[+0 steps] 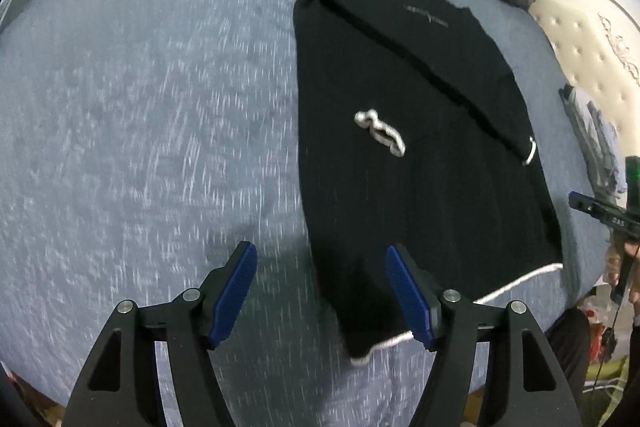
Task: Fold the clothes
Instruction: 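Move both tools to the sweater hem and close them on it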
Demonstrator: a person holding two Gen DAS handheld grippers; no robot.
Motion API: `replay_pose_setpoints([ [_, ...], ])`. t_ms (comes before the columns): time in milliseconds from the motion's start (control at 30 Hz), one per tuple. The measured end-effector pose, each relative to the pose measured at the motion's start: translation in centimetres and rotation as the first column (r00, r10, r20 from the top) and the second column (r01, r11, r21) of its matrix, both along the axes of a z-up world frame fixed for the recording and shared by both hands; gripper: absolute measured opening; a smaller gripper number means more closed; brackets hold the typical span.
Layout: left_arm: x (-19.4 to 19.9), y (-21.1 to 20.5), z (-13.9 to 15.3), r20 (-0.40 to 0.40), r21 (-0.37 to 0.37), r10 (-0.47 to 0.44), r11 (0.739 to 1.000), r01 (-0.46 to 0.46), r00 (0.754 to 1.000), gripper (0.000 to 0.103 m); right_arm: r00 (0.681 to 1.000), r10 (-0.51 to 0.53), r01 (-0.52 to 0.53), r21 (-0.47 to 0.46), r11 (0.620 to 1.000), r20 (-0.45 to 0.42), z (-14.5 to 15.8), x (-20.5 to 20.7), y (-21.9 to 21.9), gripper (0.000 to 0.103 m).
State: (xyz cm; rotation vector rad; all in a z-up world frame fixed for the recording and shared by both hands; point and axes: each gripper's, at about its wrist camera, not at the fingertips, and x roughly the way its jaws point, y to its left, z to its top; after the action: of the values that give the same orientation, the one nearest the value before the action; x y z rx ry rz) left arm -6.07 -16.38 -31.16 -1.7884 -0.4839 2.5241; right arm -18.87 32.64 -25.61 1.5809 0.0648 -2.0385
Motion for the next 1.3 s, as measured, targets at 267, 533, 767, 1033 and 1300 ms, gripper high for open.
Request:
replay_pose_setpoints([
  [267, 1.3, 1.3, -1.2, 0.054, -0.008, -0.023, 1.000, 0.024, 0.998, 0.071, 0.999, -0.015, 0.014, 0.023, 1.000, 0.046, -0.5, 2.9, 2.9, 0.048],
  [533, 2.2, 1.8, -2.4, 0.106, 0.019, -0.027, 1.000, 0.025, 0.994, 0.071, 0.994, -0.030, 0.026, 0.032, 0.999, 0.102, -2.3, 4.7, 3.5, 0.048],
  [767, 2.4, 2.4, -2.9, 0.116, 0.032, -0.044, 0.999, 0.041, 0.992, 0.071, 0.989, -0.034, 0.029, 0.034, 0.999, 0.143, -3.9, 5.6, 3.5, 0.048],
  [1033, 2.2, 2.7, -4.0, 0.132, 0.045, -0.043, 0.998, 0.037, 0.990, 0.070, 0.983, -0.051, 0.045, 0.037, 0.998, 0.175, -5.4, 5.5, 3.0, 0.048],
  [1300, 2.2, 3.9, -4.3, 0.127, 0.101, -0.058, 0.994, 0.045, 0.990, 0.055, 0.983, -0.056, 0.049, 0.043, 0.998, 0.175, -5.8, 5.3, 2.5, 0.048],
])
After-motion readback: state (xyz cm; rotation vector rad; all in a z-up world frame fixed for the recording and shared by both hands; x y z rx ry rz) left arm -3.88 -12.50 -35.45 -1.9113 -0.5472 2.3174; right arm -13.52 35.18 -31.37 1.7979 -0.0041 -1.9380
